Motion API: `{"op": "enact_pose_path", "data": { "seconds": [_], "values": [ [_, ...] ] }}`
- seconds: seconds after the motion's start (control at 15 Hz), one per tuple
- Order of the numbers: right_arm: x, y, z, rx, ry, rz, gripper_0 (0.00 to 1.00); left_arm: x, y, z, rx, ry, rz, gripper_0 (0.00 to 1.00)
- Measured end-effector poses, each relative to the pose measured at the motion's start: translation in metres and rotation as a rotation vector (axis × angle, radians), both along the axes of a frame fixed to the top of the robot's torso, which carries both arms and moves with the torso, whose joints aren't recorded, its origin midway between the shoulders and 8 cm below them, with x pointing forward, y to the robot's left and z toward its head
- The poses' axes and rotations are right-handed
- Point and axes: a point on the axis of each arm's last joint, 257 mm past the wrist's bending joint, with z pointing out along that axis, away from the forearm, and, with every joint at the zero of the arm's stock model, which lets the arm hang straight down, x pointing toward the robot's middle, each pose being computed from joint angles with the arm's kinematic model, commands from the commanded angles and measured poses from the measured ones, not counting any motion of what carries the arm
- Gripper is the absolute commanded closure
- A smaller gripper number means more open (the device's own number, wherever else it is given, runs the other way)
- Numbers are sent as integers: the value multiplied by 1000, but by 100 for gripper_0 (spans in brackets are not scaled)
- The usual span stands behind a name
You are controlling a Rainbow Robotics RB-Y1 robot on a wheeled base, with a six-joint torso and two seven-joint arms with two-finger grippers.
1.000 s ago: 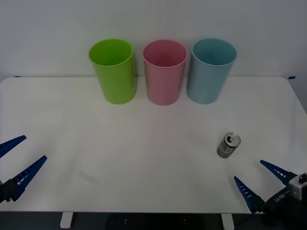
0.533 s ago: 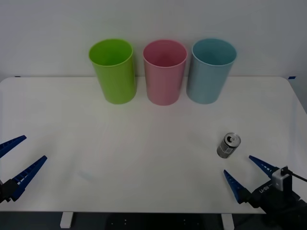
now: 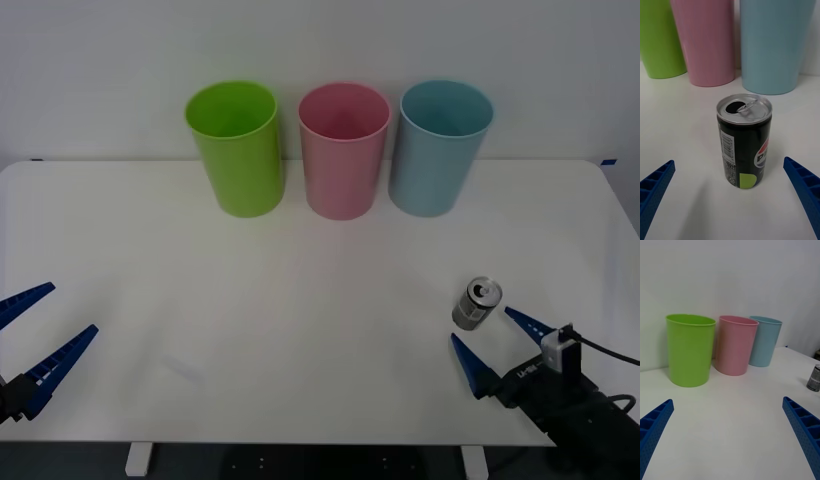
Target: Grasp the object on the table and drop it into the matching bin: aluminum can to the light blue bin, PET bottle to the pink bin.
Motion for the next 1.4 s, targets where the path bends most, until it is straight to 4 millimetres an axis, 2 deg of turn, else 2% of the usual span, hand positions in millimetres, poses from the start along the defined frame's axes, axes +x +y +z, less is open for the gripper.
{"op": "enact_pose_path", "data": {
  "seconds": [0.73, 1.33, 1.4],
  "values": [
    [35, 16, 1, -19, 10, -64, 0, 0, 0, 0, 0, 0, 0, 0],
    [45, 24, 0, -32, 16, -81, 0, 0, 0, 0, 0, 0, 0, 0],
    [45, 25, 0, -33, 16, -81, 59, 0, 0, 0, 0, 0, 0, 0]
  ]
}}
